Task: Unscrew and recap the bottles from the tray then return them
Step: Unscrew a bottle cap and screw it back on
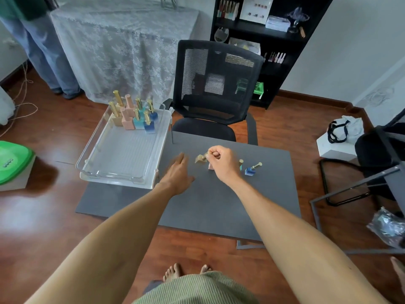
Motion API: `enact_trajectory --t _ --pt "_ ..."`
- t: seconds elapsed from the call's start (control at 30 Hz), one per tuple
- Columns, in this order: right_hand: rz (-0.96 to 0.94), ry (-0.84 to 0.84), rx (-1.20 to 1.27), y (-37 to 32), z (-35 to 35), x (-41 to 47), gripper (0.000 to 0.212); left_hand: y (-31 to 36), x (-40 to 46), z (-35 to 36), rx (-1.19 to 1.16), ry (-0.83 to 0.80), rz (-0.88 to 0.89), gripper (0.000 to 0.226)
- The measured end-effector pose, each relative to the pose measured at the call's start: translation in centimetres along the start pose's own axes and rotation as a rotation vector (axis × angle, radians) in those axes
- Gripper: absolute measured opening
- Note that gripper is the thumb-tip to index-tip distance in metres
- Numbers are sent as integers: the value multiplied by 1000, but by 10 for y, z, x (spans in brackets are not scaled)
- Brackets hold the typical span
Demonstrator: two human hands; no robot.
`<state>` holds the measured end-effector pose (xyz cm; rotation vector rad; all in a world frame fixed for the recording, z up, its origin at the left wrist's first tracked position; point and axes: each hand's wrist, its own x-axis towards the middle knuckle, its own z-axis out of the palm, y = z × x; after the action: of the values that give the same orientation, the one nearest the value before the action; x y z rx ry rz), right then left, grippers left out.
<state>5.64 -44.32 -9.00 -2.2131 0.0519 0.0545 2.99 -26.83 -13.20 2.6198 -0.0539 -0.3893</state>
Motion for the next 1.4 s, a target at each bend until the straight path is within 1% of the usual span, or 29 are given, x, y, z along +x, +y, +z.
enact_trajectory --t 0.07,0.2,0.37,0.6,0.77,1.07,1.17,1.23,1.3,1.4 --pt "1 -17 -23 4 4 4 9 -7 1 15 66 12 -13 93" --pt "-20 -57 -102 15 13 15 9 -19 1 41 168 5 -4 96" --pt "-10 -118 -154 28 30 28 12 -33 1 63 145 -36 -36 99" --pt "-8 -137 -168 38 46 44 7 -41 6 74 96 -85 -71 97" --pt "-2 -154 -176 39 55 50 6 -42 6 77 103 -109 -88 97" --pt "-37 -129 -195 38 64 53 10 -44 8 79 105 -108 -89 96" --pt "-19 -127 -170 39 61 50 29 -44 8 79 104 -112 -93 97" --pt "-15 -107 -136 39 56 47 35 -44 9 78 109 -111 -95 97" --pt "-15 -59 -79 40 51 38 35 -44 9 78 113 -112 -96 96" --pt "-5 50 -8 51 43 15 25 -43 9 78 108 -116 -97 97"
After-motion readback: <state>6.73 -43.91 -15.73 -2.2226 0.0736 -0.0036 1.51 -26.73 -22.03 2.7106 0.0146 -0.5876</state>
